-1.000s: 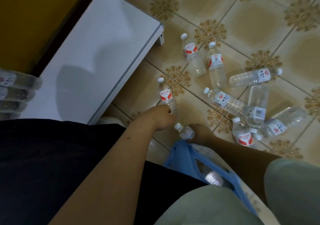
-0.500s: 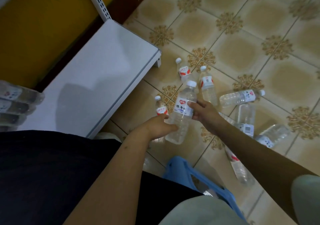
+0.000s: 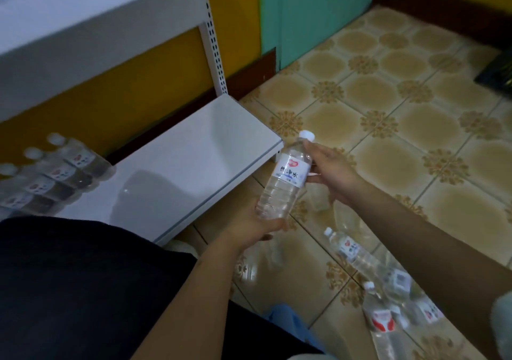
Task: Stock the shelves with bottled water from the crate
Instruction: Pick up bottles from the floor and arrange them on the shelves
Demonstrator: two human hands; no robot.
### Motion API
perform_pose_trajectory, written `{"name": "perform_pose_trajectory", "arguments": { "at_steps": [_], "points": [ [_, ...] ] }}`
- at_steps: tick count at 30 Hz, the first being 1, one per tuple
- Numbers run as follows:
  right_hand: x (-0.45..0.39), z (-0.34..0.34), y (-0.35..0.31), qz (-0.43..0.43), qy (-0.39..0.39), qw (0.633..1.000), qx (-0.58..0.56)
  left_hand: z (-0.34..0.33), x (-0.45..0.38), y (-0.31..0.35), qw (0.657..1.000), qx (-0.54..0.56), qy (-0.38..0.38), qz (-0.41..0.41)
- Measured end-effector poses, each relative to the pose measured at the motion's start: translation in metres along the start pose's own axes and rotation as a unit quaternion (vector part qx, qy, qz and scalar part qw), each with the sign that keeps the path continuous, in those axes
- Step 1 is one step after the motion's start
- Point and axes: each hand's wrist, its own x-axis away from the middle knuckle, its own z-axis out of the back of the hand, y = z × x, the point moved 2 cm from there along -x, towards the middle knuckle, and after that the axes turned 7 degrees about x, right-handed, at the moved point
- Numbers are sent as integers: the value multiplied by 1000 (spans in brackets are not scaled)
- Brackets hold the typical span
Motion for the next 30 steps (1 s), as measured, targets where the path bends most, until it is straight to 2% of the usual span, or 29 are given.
{"name": "perform_pose_trajectory", "arguments": {
  "at_steps": [4, 7, 11, 15, 19, 24, 27, 30],
  "points": [
    [-10, -11, -46, 23, 11, 999, 45, 9, 8, 17, 996, -16, 48, -70],
    [-12, -20, -96, 81, -20, 993, 82, 35, 16, 48, 983, -80, 91, -136],
    [-3, -44, -158, 145, -100, 981, 77, 98, 50, 94, 946, -168, 207, -185],
    [2, -92, -182, 147, -191, 970, 36, 173, 99, 120, 886, -311, 295, -176],
    [4, -175, -181, 139, -254, 956, 46, 250, 128, 109, 861, -379, 326, -88],
    [14, -297, -175, 149, -307, 934, 103, 335, 169, 52, 865, -323, 383, -28],
    [13, -372, -172, 177, -293, 928, 149, 374, 176, -10, 874, -205, 441, -11],
    [13, -451, -168, 228, -290, 896, 247, 400, 164, -81, 852, -39, 521, 8]
  ]
}}
